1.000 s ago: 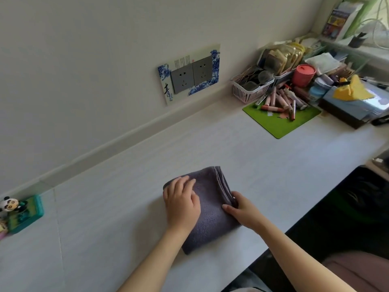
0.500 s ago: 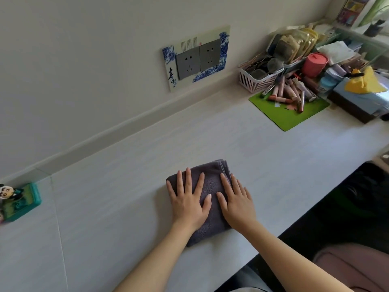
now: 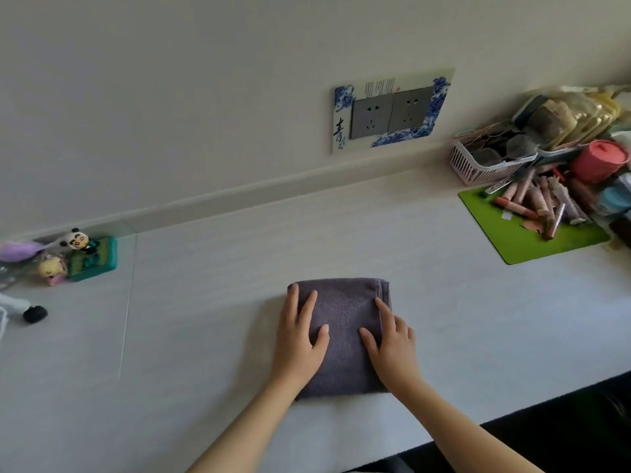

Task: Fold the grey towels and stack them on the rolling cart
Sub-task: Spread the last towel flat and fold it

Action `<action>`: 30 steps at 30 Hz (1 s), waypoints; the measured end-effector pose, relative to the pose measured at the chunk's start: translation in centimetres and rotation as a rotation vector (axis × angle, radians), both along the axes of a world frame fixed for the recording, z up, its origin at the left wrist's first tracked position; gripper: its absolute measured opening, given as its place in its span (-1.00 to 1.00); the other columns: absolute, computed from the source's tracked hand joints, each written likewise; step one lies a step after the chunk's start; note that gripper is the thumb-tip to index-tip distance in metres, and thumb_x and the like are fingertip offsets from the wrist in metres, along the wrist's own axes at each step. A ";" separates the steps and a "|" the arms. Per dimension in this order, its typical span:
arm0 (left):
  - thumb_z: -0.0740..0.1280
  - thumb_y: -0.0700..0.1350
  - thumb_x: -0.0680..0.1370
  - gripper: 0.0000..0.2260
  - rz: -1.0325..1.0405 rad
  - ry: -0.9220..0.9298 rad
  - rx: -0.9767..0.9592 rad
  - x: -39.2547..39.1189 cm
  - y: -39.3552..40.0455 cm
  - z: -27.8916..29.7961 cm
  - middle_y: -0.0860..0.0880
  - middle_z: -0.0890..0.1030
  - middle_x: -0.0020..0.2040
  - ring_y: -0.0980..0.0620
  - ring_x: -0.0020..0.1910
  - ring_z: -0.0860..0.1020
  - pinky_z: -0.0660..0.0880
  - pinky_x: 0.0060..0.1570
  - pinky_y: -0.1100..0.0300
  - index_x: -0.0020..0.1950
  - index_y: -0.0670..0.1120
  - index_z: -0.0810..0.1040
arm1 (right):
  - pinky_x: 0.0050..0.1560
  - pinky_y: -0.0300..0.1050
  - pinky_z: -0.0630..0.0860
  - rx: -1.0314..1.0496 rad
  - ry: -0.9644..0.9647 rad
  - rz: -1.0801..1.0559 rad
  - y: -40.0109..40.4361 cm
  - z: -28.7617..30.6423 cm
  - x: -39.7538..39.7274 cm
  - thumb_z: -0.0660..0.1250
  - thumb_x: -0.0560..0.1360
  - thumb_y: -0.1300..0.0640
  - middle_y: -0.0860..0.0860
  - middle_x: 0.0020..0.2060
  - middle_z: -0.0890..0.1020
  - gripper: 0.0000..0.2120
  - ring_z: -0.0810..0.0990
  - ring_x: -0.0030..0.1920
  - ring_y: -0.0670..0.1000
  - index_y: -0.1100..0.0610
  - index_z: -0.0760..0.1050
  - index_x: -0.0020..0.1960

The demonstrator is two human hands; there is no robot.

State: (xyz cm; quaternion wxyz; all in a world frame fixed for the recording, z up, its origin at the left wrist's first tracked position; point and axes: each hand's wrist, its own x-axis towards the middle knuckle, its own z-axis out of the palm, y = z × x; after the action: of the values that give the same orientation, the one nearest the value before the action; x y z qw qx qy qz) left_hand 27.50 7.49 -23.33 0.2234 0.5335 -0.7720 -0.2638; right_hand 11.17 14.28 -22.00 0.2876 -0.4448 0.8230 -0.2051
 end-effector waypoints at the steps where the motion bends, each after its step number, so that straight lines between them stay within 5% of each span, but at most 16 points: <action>1: 0.31 0.00 0.52 -0.45 0.136 0.087 0.139 0.0 0.8 0.8 -0.09 0.18 0.50 0.00 0.47 0.16 0.16 0.39 0.19 0.47 -0.04 0.27 | 0.29 0.04 0.28 -0.014 -0.063 -0.018 -0.1 0.2 -0.4 0.25 0.50 -0.15 0.17 0.29 0.39 -0.35 0.34 0.27 0.21 -0.03 0.10 0.50; 5: 0.47 0.10 0.39 -0.40 0.553 0.419 0.686 0.5 2.2 2.7 0.00 0.52 0.22 0.06 0.11 0.53 0.46 0.11 0.15 0.35 -0.05 0.35 | 0.20 0.02 0.42 0.004 -0.347 -0.095 -1.6 1.3 -2.0 0.47 0.38 -0.01 0.16 0.26 0.43 -0.20 0.47 0.22 0.18 0.10 0.10 0.45; 9: 0.57 0.18 0.22 -0.33 0.584 0.700 1.024 1.5 2.5 3.8 -0.07 0.66 0.04 -0.05 -0.01 0.65 0.57 0.04 0.01 0.21 -0.12 0.51 | -0.11 -0.15 0.47 0.136 -0.522 -0.094 -2.5 1.8 -2.7 0.51 0.35 -0.01 0.06 0.07 0.58 -0.37 0.57 -0.02 0.06 0.21 0.32 0.28; 13: 0.55 0.06 0.24 -0.42 0.656 0.820 0.971 3.2 3.9 5.3 -0.15 0.67 0.02 -0.11 -0.01 0.65 0.58 -0.02 0.03 0.16 -0.18 0.53 | -0.19 -0.16 0.53 0.143 -0.585 0.073 -3.4 2.7 -1.7 0.48 0.36 -0.08 0.02 -0.08 0.62 -0.52 0.61 -0.11 0.00 0.18 0.45 0.11; 21: 0.56 0.15 0.19 -0.35 0.882 0.903 0.670 10.1 6.7 10.6 -0.12 0.67 0.02 -0.11 -0.04 0.66 0.60 -0.08 0.02 0.15 -0.17 0.53 | 0.00 0.05 0.60 0.068 -0.603 0.498 -7.3 7.5 5.3 0.44 0.14 -0.37 -0.02 -0.03 0.65 -0.26 0.65 -0.06 0.02 0.06 0.46 0.15; 30: 0.51 0.10 0.35 -0.51 1.090 0.943 0.317 19.1 8.9 19.7 -0.10 0.64 0.03 -0.10 -0.03 0.63 0.58 0.01 -0.03 0.15 -0.15 0.52 | 0.01 -0.07 0.59 -0.112 -0.781 0.856 -10.1 16.9 16.7 0.48 0.38 -0.05 -0.04 0.11 0.61 -0.42 0.64 0.00 -0.04 -0.08 0.35 0.33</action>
State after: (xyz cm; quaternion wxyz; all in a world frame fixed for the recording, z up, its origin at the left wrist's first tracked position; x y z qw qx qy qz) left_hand 46.56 16.36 -3.67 0.5512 0.6972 -0.1719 -0.4250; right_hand 27.90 4.20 -5.08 0.6034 -0.6435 0.3908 -0.2627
